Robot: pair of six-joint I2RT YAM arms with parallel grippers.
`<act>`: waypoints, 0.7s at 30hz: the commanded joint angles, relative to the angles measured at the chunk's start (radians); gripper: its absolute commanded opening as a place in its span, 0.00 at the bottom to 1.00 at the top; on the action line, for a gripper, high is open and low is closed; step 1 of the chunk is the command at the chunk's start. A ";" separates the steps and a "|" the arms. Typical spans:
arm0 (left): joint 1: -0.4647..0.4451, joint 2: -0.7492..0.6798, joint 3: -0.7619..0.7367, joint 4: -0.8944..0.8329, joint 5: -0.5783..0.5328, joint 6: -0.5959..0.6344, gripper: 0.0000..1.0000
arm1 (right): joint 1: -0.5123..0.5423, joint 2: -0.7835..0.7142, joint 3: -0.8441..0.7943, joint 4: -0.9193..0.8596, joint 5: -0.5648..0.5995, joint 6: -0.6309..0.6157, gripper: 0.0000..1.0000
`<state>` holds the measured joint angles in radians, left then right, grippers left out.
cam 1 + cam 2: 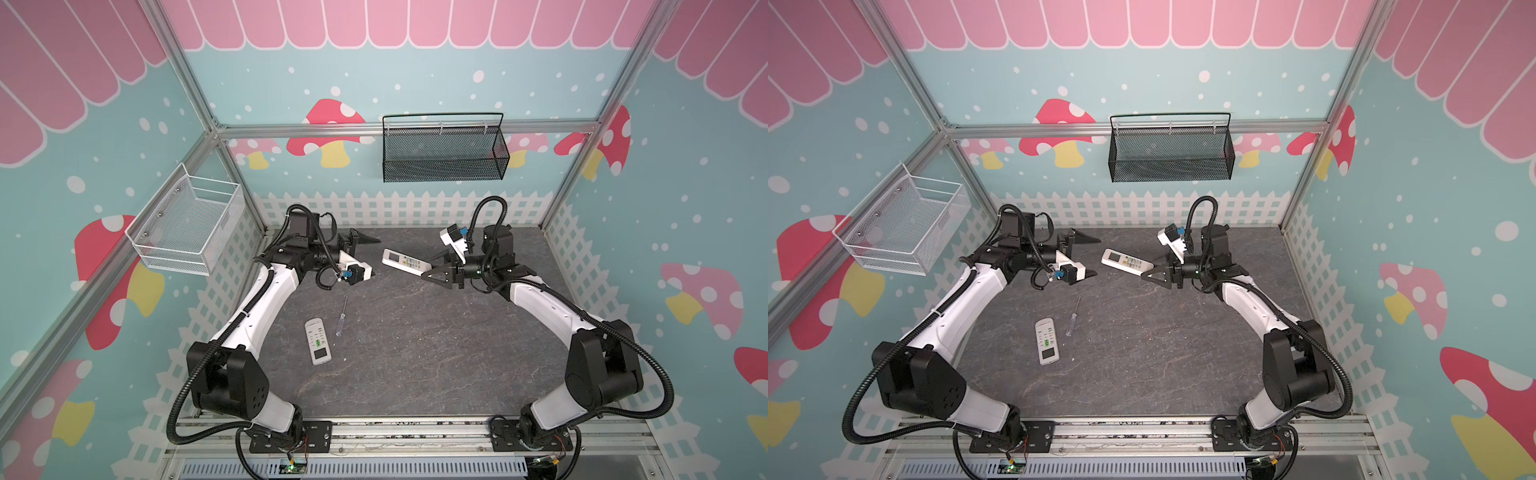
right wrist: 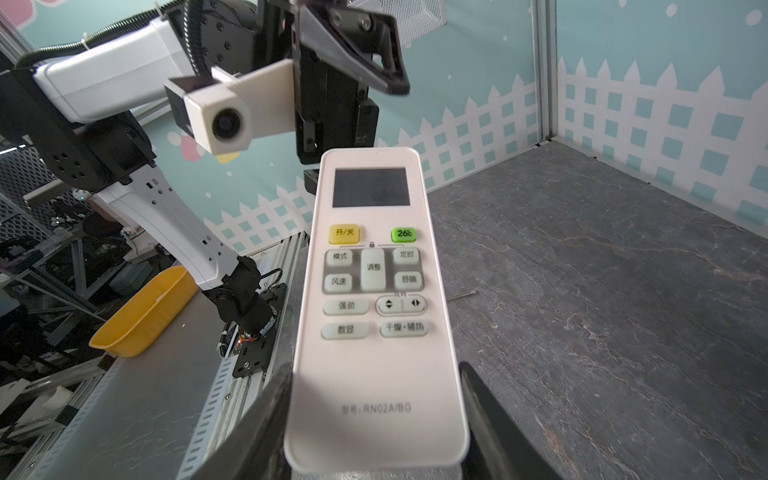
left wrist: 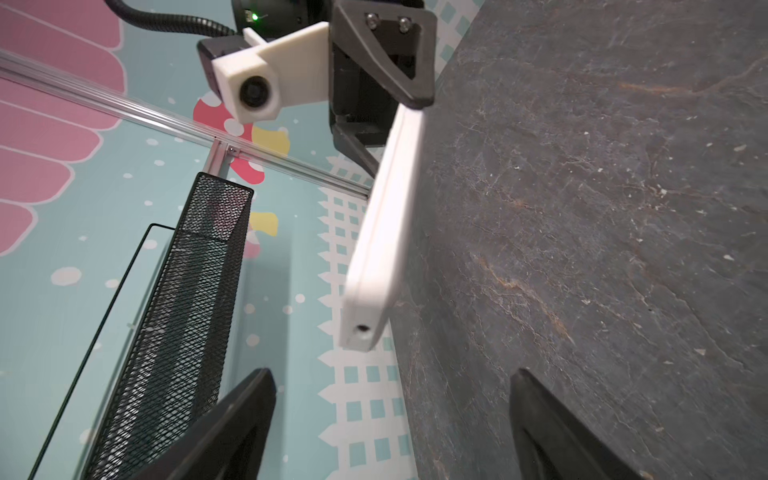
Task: Unload the batteries from the remote control
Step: 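Carry the remote toward the left gripper while the left arm reaches toward it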
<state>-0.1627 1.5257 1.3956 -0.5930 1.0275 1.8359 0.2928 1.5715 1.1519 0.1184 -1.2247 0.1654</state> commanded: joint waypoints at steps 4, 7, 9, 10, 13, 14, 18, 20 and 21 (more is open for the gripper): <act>-0.031 0.015 -0.017 -0.061 0.079 0.165 0.77 | 0.006 0.029 0.003 0.066 -0.061 0.047 0.35; -0.034 0.017 -0.019 -0.071 0.082 0.162 0.78 | 0.013 0.040 0.003 0.066 -0.065 0.046 0.35; -0.037 0.017 -0.029 -0.071 0.079 0.178 0.78 | 0.021 0.049 -0.001 0.066 -0.064 0.045 0.34; -0.037 0.016 -0.035 -0.070 0.081 0.185 0.77 | 0.022 0.054 -0.001 0.066 -0.063 0.045 0.34; -0.046 0.008 -0.041 -0.075 0.092 0.192 0.78 | 0.035 0.067 -0.001 0.063 -0.066 0.043 0.34; -0.047 0.007 -0.038 -0.075 0.095 0.192 0.78 | 0.038 0.069 -0.001 0.063 -0.072 0.038 0.33; -0.047 0.014 -0.014 -0.075 0.044 0.178 0.83 | 0.040 0.064 -0.012 0.060 -0.069 0.026 0.33; -0.041 0.015 0.003 -0.075 0.012 0.131 0.93 | 0.040 0.054 -0.020 0.060 -0.069 0.021 0.33; -0.039 0.016 0.008 -0.075 0.006 0.117 0.96 | 0.040 0.052 -0.024 0.060 -0.070 0.018 0.33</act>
<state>-0.2100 1.5349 1.3743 -0.6312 1.0595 1.9617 0.3332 1.6325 1.1431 0.1497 -1.2758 0.2070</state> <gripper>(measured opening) 0.938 0.555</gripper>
